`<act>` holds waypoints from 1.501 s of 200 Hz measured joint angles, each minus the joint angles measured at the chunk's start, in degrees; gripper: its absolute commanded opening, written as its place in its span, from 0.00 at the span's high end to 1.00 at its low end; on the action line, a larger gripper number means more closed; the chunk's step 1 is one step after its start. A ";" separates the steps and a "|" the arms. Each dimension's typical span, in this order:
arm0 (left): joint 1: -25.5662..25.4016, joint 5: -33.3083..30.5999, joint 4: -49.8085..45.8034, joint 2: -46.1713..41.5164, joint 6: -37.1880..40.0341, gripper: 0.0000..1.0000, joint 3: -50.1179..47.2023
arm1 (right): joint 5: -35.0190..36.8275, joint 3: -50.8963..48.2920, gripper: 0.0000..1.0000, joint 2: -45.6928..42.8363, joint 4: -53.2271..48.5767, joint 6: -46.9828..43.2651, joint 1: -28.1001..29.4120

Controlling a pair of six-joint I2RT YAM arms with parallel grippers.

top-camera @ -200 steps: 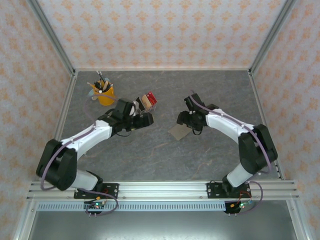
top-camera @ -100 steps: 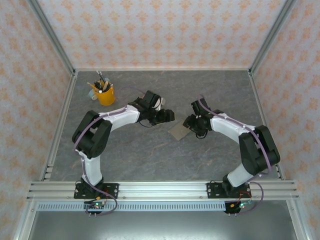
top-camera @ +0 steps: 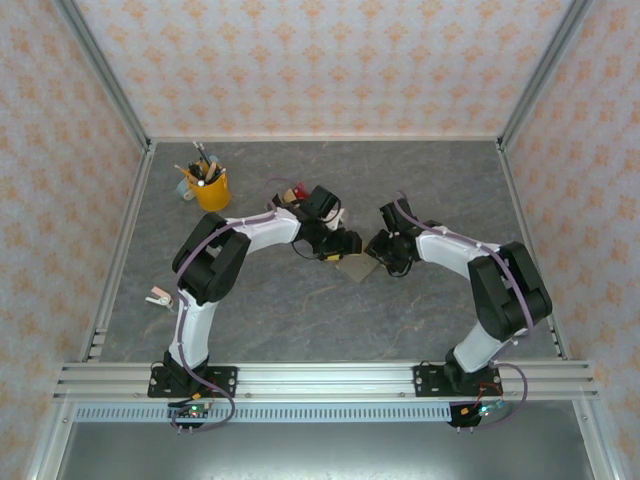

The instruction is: Take the credit cards out of the card holder

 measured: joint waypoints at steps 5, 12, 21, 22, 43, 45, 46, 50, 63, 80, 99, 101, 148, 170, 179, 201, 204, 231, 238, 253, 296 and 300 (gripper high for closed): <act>0.00 0.37 0.04 0.00 -0.09 0.38 -0.15 | -0.07 0.00 0.58 0.22 0.07 0.00 0.00; 0.00 1.07 0.24 -0.02 -0.15 0.40 -0.57 | -0.13 0.00 0.59 0.59 0.20 -0.02 0.00; 0.04 1.84 0.79 -0.04 -0.39 0.42 -1.46 | -0.35 0.02 0.59 0.98 0.48 0.00 -0.02; 0.04 1.90 0.85 -0.04 -0.42 0.42 -1.53 | -0.37 0.02 0.59 1.03 0.55 -0.07 0.00; 0.22 3.43 3.45 -1.07 -1.29 0.46 -4.37 | -1.14 0.13 0.61 1.49 1.42 -0.13 -0.11; 0.22 3.56 3.72 -1.31 -1.66 0.46 -4.74 | -1.27 0.13 0.61 1.53 1.51 -0.24 -0.13; 0.22 3.63 3.96 -1.42 -1.70 0.46 -4.98 | -1.29 0.13 0.61 1.55 1.55 -0.22 -0.13; 0.20 4.00 4.44 -1.77 -2.03 0.47 -5.64 | -1.55 0.13 0.61 1.60 1.79 -0.28 -0.13; 0.15 4.94 6.25 -2.84 -3.17 0.49 -7.89 | -2.25 0.13 0.61 1.79 2.47 -0.35 -0.11; 0.15 6.01 9.25 -3.78 -5.46 0.51 -10.43 | -3.30 0.13 0.61 2.05 3.13 -0.59 -0.20; 0.22 6.36 12.26 -4.00 -7.89 0.55 -12.17 | -4.55 0.11 0.61 2.38 4.04 -0.66 -0.50; 0.22 6.38 12.57 -4.00 -7.98 0.56 -12.35 | -4.72 0.11 0.61 2.40 4.17 -0.63 -0.50; 0.76 8.28 19.10 -4.55 -13.31 0.73 -15.76 | -6.32 -1.05 0.61 2.43 7.21 0.00 -1.36; 1.36 9.09 21.05 -4.72 -14.95 0.82 -16.33 | -6.10 -1.11 0.58 2.10 7.34 -0.07 -1.40; 1.46 9.22 21.53 -4.87 -15.28 0.86 -16.33 | -5.53 -1.11 0.56 1.75 6.99 -0.39 -1.40; 1.44 9.18 22.16 -5.84 -14.80 0.93 -16.35 | -3.78 -1.09 0.49 0.04 4.46 -2.03 -1.33; 1.44 9.14 22.16 -6.01 -14.80 0.94 -16.35 | -3.56 -1.09 0.47 -0.37 3.87 -2.19 -1.33; 1.46 8.61 21.84 -6.95 -13.84 0.98 -16.35 | -1.99 -0.96 0.41 -3.54 -0.50 -5.29 -1.33; 1.51 8.52 21.57 -7.06 -13.57 0.99 -16.35 | -1.75 -0.83 0.41 -4.13 -1.57 -6.12 -1.25; 1.57 8.37 21.09 -7.10 -12.96 1.00 -16.35 | -1.64 -0.17 0.40 -4.63 -3.69 -7.65 -0.81; 1.57 8.35 20.57 -7.10 -12.39 1.00 -16.31 | -1.75 2.10 0.42 -4.52 -6.64 -9.35 2.51; 1.57 8.37 20.57 -7.10 -12.39 1.00 -16.31 | -1.77 2.43 0.43 -4.39 -6.69 -9.55 2.78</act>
